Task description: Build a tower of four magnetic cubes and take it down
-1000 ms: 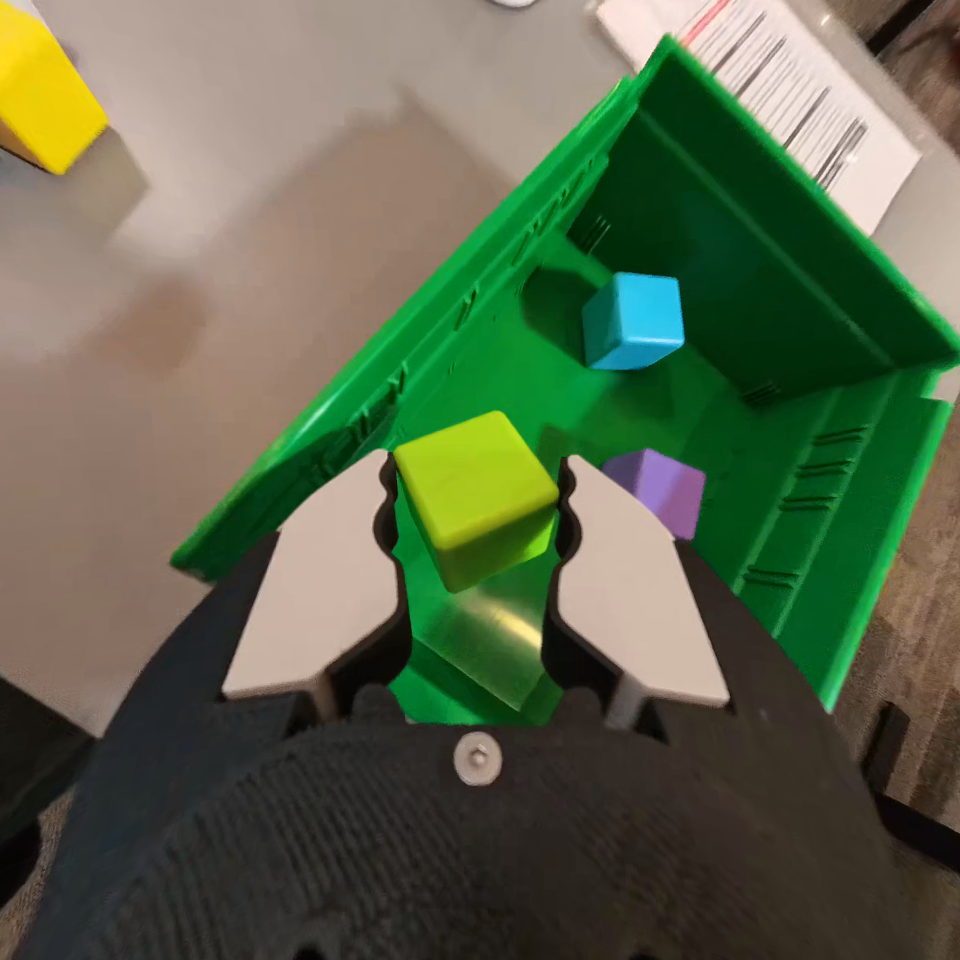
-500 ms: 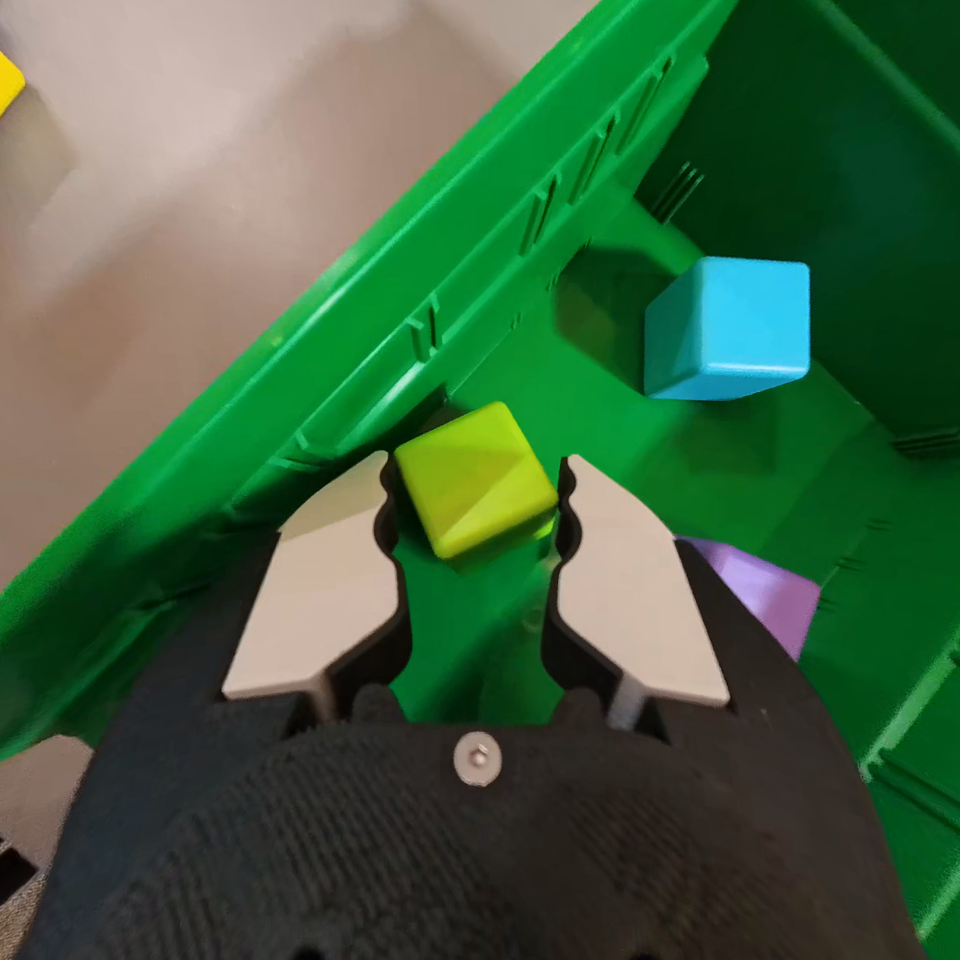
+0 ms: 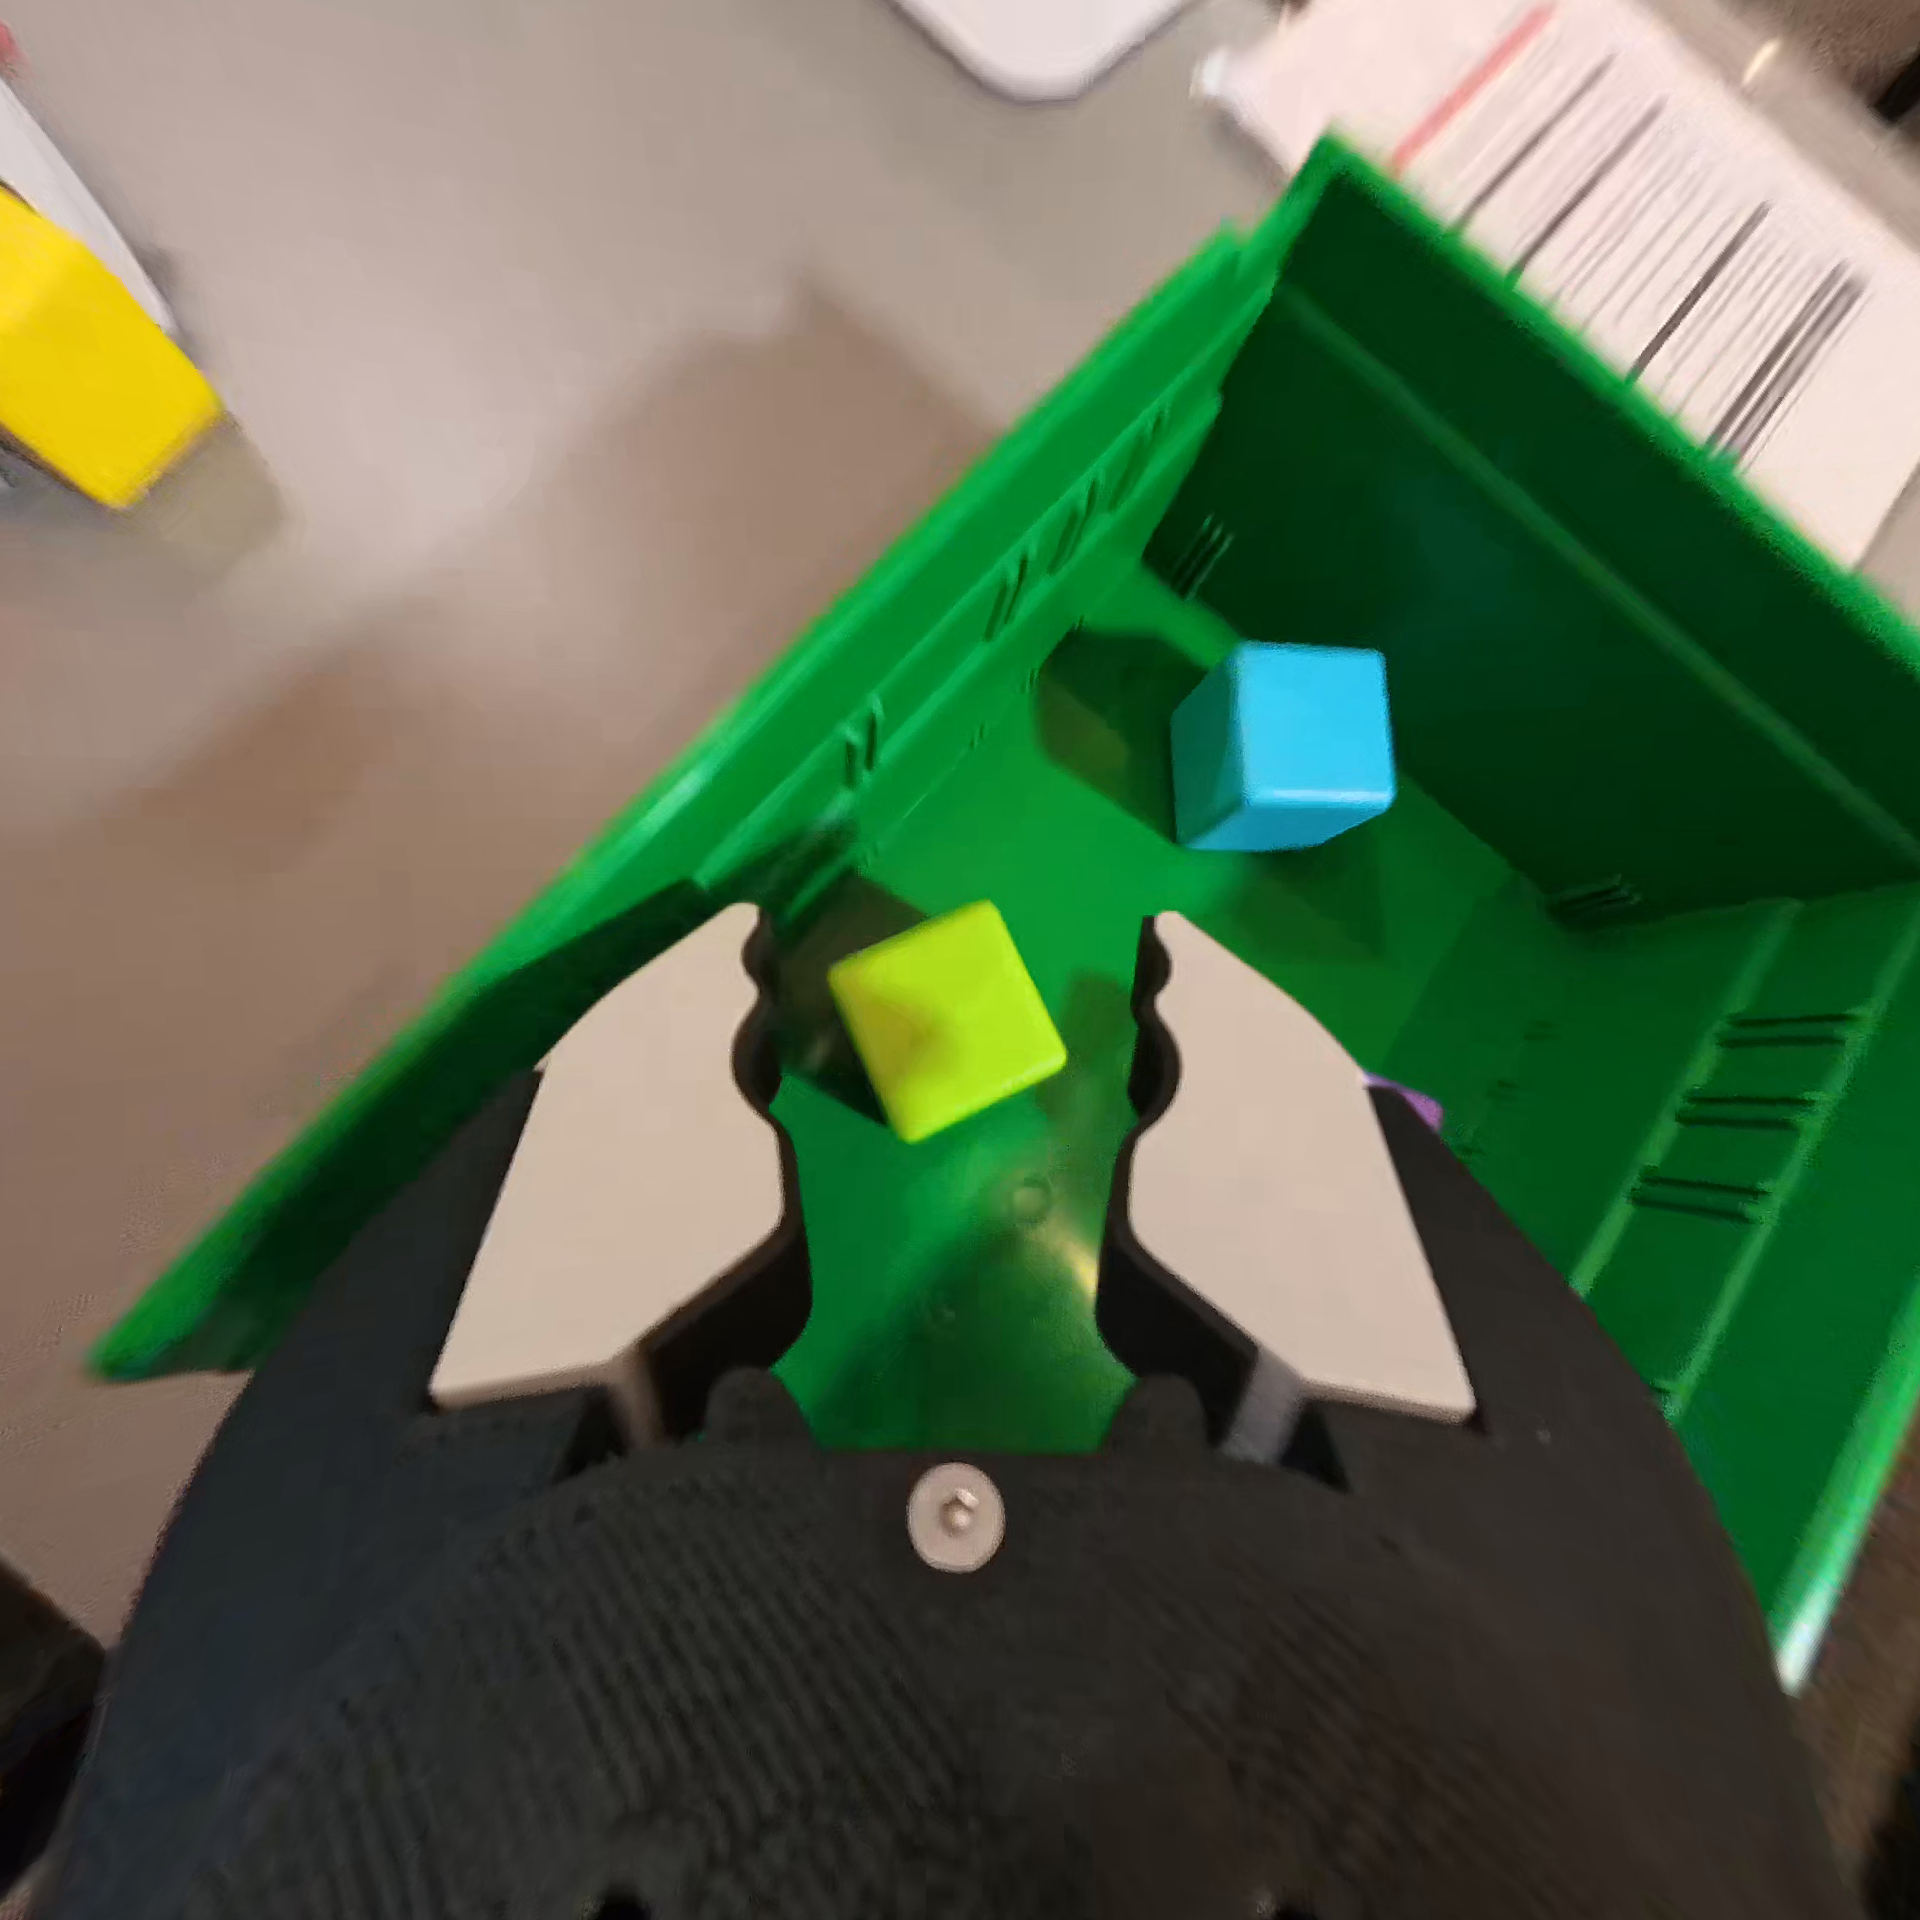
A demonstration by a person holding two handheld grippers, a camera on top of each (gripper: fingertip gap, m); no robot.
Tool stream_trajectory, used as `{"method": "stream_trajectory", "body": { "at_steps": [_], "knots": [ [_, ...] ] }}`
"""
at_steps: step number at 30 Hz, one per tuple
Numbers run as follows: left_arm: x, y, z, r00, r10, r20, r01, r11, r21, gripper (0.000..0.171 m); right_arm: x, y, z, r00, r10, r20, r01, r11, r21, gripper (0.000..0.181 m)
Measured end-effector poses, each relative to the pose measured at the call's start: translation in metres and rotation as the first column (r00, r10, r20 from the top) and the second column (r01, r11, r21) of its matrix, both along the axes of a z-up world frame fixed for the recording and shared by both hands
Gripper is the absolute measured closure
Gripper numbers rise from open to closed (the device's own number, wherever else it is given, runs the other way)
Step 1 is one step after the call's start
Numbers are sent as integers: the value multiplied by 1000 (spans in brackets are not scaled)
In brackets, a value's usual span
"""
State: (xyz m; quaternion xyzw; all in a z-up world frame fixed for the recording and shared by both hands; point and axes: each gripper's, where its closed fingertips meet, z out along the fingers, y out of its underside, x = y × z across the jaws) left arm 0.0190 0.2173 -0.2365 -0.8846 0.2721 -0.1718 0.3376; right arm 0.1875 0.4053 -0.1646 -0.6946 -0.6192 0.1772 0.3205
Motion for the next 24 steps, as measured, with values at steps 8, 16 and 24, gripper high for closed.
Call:
{"method": "stream_trajectory", "body": {
  "at_steps": [8,16,24],
  "knots": [
    [-6,0,4,998,37,46,-37,999,-5,108,-64,-88,119,926,217,-308,-158,966,205,108],
    [-33,-35,39,988,130,88,-139,985,102,103,-147,-187,50,870,425,-251,-426,903,53,103],
    [-96,-60,41,913,397,92,-405,910,95,106,-177,-181,-21,959,198,-203,-224,968,-115,106]
  ]
}}
